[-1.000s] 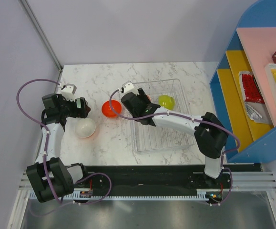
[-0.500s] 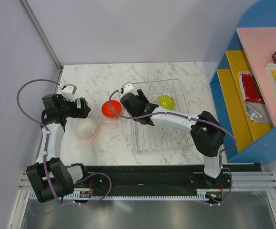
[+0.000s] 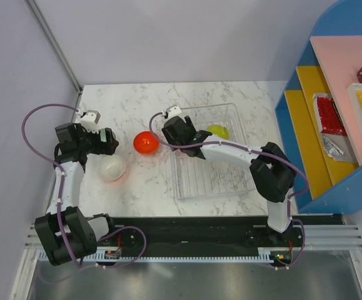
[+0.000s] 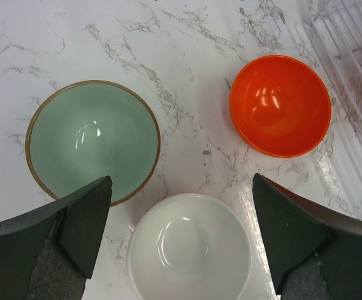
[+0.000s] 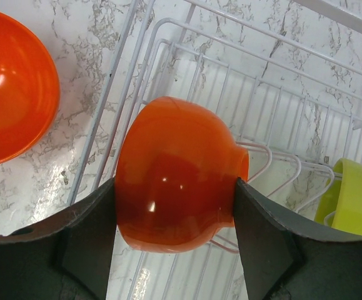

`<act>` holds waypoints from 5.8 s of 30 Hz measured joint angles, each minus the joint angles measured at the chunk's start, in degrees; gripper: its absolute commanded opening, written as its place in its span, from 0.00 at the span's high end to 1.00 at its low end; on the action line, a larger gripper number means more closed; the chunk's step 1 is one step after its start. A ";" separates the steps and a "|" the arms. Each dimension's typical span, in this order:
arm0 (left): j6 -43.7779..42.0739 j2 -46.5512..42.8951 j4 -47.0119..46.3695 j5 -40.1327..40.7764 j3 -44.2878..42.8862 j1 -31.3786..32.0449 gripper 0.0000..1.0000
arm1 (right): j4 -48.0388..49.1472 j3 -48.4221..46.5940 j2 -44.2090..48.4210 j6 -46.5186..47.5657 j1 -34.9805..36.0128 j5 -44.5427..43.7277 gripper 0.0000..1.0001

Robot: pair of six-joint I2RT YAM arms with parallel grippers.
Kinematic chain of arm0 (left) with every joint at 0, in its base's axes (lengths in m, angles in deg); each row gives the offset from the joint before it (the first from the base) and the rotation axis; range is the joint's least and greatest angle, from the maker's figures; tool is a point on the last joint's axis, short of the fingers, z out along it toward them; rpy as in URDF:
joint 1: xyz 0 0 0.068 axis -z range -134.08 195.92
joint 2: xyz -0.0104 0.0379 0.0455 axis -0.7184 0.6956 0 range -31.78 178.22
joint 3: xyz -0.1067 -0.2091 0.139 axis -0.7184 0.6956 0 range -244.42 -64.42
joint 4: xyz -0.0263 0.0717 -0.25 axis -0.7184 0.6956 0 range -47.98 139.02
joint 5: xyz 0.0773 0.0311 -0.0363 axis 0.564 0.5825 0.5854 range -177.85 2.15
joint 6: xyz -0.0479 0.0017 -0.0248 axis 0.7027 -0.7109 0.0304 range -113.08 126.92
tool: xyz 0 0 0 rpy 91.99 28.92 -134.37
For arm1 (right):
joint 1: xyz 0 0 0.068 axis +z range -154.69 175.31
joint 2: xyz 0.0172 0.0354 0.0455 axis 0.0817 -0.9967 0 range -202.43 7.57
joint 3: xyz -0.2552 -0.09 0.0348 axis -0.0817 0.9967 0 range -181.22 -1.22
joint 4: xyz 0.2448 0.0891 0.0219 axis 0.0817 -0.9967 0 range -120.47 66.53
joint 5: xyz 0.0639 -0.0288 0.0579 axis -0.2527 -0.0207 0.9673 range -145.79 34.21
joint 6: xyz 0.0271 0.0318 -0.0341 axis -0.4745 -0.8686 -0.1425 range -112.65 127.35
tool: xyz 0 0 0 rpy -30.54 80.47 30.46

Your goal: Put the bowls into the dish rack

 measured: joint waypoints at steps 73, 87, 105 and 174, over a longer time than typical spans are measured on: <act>-4.11 35.56 -1.33 7.96 -15.06 20.46 0.63 | -27.41 17.31 30.56 29.05 -36.52 24.85 0.07; -4.79 35.60 -0.42 7.41 -17.94 21.64 0.98 | -28.46 13.07 25.62 27.10 -38.62 31.28 0.13; -4.72 11.30 8.55 8.55 -19.85 21.44 0.98 | -36.57 4.61 24.85 36.09 -12.81 39.95 0.20; -0.15 -6.86 13.57 5.01 -12.63 4.63 0.98 | -19.71 -45.33 -20.00 33.86 -7.30 17.70 0.10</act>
